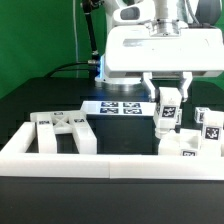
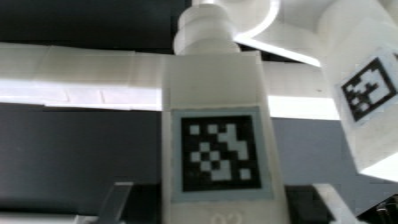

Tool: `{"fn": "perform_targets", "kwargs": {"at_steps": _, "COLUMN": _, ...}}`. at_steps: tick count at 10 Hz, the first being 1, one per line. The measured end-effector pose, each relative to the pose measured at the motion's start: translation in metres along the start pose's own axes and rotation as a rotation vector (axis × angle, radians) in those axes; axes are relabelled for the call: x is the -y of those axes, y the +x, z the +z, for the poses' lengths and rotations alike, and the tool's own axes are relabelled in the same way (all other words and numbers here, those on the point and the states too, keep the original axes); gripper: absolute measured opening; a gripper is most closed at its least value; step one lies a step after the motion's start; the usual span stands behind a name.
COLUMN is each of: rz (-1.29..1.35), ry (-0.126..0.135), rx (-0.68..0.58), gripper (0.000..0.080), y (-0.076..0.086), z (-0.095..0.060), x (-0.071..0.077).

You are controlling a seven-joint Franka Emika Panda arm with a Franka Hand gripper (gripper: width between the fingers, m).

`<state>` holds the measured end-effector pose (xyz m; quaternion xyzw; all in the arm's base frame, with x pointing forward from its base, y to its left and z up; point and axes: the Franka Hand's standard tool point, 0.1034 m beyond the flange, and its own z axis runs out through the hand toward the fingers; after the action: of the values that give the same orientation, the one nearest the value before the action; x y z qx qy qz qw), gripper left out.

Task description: Assemble chair

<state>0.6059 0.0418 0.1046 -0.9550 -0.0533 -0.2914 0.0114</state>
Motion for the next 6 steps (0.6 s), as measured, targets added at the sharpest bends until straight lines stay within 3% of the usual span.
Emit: {"fn": "perform_targets", "kwargs": {"at_steps": 6, "rz": -0.016, "ry": 0.013, "rx": 0.014, "gripper": 0.0295, "y": -0.0075, "z": 0.0105, "x": 0.0124}}
